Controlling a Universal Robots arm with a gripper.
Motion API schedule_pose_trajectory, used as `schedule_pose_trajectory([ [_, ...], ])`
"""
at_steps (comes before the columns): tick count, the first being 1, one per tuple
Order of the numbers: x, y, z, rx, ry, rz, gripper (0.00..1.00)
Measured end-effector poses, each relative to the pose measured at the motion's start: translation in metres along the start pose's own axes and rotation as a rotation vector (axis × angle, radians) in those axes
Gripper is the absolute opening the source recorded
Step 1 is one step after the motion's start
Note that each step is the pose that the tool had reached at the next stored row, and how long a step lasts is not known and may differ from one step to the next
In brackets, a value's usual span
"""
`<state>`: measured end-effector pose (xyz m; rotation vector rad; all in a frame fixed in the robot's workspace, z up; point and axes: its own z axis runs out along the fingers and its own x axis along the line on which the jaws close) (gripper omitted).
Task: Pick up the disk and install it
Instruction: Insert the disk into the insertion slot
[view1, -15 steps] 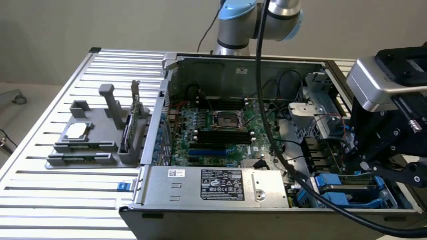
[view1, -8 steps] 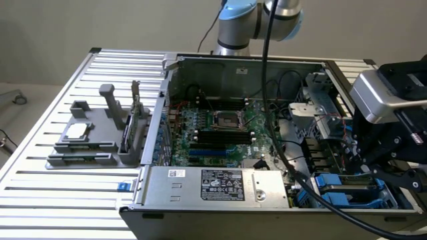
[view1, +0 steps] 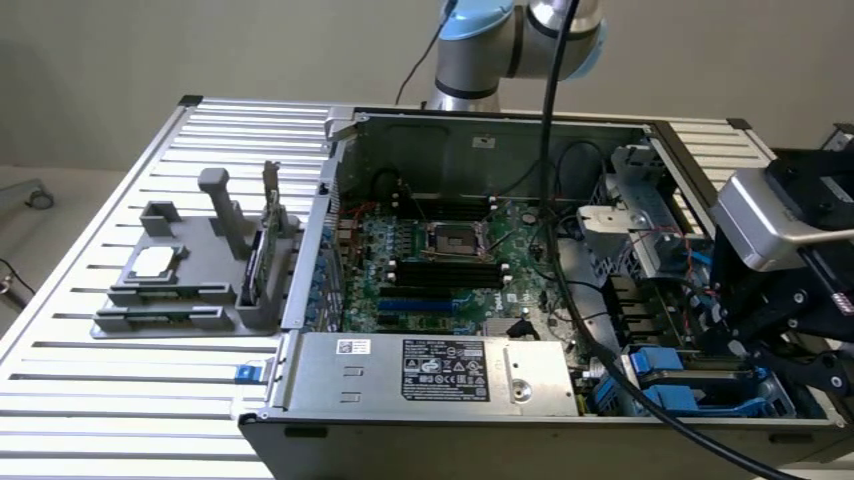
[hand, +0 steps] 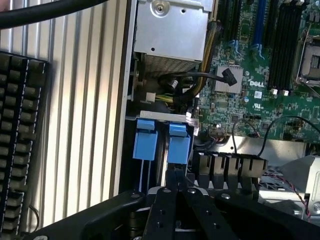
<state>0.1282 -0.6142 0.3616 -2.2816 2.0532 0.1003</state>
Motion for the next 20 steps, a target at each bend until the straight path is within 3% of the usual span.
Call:
schedule_pose_trajectory([
  [5, 0.001, -0.0038, 0.0090, -0.0012, 0.0001, -0.013, 0.10],
  [20, 0.004, -0.0046, 0.0353, -0.0042, 0.0012, -0.041, 0.10],
])
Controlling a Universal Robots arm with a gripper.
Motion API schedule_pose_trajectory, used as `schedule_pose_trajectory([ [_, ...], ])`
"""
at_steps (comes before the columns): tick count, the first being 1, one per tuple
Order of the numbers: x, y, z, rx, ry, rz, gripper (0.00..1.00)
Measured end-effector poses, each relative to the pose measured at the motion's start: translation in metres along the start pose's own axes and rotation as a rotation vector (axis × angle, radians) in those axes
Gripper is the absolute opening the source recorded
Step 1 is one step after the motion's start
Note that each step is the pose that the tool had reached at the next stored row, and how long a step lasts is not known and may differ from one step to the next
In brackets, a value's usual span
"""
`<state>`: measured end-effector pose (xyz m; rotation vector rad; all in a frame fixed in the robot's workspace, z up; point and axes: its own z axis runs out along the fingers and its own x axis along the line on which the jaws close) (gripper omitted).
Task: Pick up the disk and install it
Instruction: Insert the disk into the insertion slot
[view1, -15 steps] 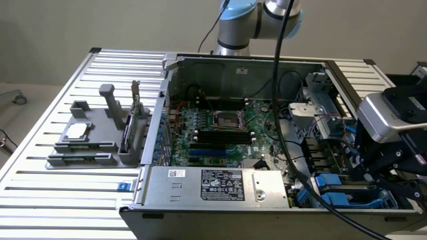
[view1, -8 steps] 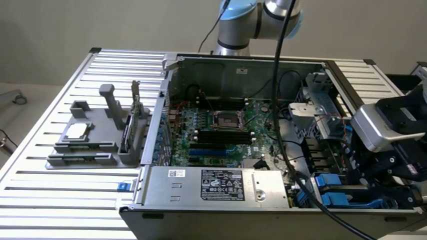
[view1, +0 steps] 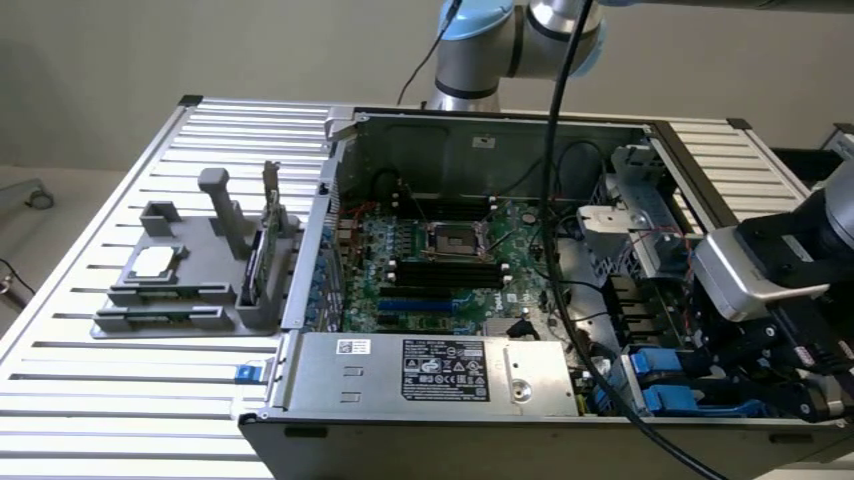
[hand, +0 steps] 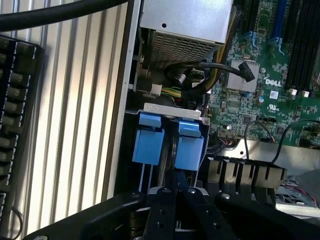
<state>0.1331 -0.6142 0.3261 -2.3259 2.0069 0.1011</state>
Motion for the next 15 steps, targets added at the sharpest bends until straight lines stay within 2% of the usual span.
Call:
schedule_pose_trajectory([
  [3, 0.000, 0.0000, 0.0016, -0.0001, -0.0009, 0.000, 0.10],
  [4, 0.000, -0.0003, 0.0013, -0.0022, -0.0025, 0.000, 0.10],
  [6, 0.000, -0.0003, -0.0010, -0.0092, -0.0062, 0.000, 0.10],
  [11, 0.002, 0.0003, -0.0087, -0.0242, -0.0061, 0.005, 0.12],
  [14, 0.003, 0.0004, -0.0131, -0.0287, -0.0070, 0.007, 0.30],
  [15, 0.003, 0.0003, -0.0151, -0.0297, -0.0071, 0.008, 0.30],
])
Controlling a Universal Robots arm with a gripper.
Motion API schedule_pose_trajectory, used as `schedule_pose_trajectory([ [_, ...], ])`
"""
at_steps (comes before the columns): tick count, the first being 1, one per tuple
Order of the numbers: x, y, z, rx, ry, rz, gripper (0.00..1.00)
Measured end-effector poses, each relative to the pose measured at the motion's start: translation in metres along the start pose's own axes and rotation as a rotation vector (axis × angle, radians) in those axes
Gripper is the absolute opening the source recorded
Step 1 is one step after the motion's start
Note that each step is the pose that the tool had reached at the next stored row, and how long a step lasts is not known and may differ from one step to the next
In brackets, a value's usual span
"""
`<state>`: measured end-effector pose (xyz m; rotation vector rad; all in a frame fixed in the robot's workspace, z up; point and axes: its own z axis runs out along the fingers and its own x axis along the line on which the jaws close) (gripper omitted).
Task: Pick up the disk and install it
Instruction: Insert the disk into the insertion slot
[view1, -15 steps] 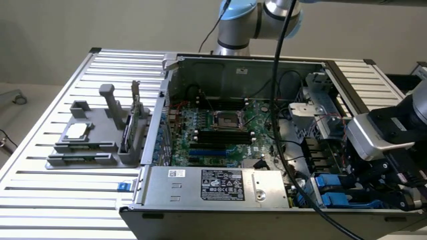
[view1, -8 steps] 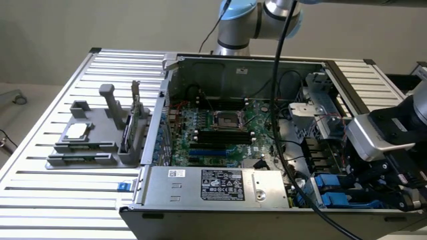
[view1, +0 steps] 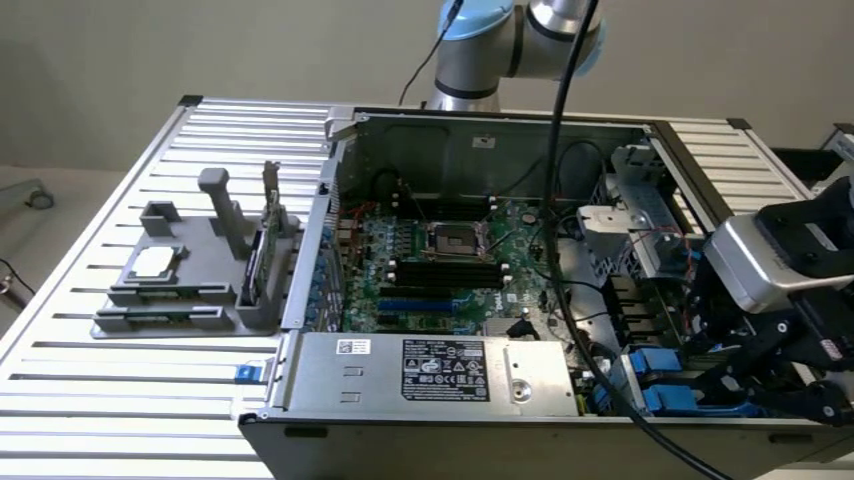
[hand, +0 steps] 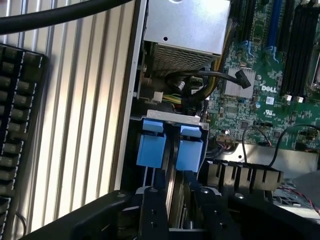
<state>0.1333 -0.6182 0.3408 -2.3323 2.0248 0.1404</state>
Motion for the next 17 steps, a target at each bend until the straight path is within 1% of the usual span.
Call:
schedule_pose_trajectory([
  [1, 0.000, 0.0000, -0.0021, -0.0010, -0.0002, 0.000, 0.36],
  [2, 0.000, 0.0001, -0.0037, -0.0017, -0.0002, 0.001, 0.36],
  [4, 0.000, 0.0002, -0.0059, -0.0027, -0.0004, 0.002, 0.48],
  [8, -0.001, 0.0002, -0.0107, -0.0040, -0.0010, 0.010, 0.48],
  [9, -0.001, 0.0003, -0.0125, -0.0042, -0.0012, 0.013, 0.46],
  [10, -0.001, 0.0003, -0.0145, -0.0046, -0.0013, 0.017, 0.40],
  [11, -0.002, 0.0004, -0.0162, -0.0050, -0.0015, 0.021, 0.40],
  [12, -0.002, 0.0004, -0.0171, -0.0053, -0.0019, 0.027, 0.33],
  [14, -0.002, 0.0004, -0.0178, -0.0055, -0.0028, 0.044, 0.33],
  [17, -0.002, 0.0003, -0.0182, -0.0041, -0.0038, 0.081, 0.33],
])
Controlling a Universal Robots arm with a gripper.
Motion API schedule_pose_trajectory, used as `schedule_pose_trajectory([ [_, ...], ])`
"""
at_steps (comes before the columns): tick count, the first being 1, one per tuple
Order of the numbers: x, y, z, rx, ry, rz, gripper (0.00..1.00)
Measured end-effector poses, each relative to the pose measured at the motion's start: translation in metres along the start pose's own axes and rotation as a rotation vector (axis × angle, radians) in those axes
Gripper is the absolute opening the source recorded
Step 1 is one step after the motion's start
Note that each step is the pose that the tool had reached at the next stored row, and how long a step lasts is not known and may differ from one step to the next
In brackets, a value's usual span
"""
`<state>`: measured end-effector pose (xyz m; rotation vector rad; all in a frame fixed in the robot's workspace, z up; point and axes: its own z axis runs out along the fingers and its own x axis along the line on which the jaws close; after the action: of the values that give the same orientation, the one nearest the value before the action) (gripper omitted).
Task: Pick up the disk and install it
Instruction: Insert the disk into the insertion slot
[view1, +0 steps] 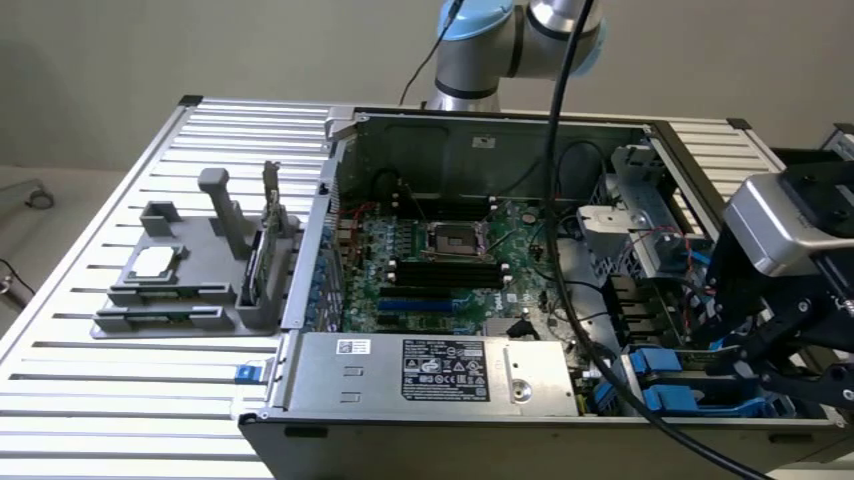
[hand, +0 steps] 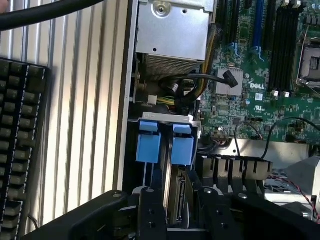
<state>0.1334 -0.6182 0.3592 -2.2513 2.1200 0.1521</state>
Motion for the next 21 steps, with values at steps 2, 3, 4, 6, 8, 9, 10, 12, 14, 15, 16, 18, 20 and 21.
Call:
schedule_pose_trajectory([
  [2, 0.0000, 0.0001, -0.0002, 0.0011, -0.0009, 0.026, 0.33],
  [3, 0.0000, 0.0001, -0.0003, 0.0016, -0.0013, 0.039, 0.33],
  [4, 0.0000, 0.0001, -0.0003, 0.0022, -0.0018, 0.051, 0.33],
  [6, 0.0000, 0.0001, -0.0003, 0.0035, -0.0029, 0.077, 0.33],
  [8, 0.0000, 0.0001, -0.0004, 0.0053, -0.0039, 0.104, 0.33],
  [9, 0.0000, 0.0001, -0.0004, 0.0063, -0.0044, 0.118, 0.33],
  [10, 0.0000, 0.0001, -0.0004, 0.0073, -0.0049, 0.133, 0.33],
  [12, 0.0000, 0.0001, -0.0004, 0.0094, -0.0060, 0.161, 0.33],
  [14, 0.0000, 0.0001, -0.0004, 0.0115, -0.0070, 0.188, 0.33],
  [15, 0.0000, 0.0001, -0.0005, 0.0126, -0.0076, 0.203, 0.33],
  [16, 0.0000, 0.0001, -0.0005, 0.0135, -0.0081, 0.216, 0.33],
  [18, 0.0002, -0.0001, -0.0005, 0.0121, -0.0084, 0.221, 0.33],
  [20, 0.0002, -0.0001, -0.0005, 0.0121, -0.0084, 0.221, 0.33],
  [21, 0.0001, -0.0001, -0.0005, 0.0121, -0.0082, 0.221, 0.33],
])
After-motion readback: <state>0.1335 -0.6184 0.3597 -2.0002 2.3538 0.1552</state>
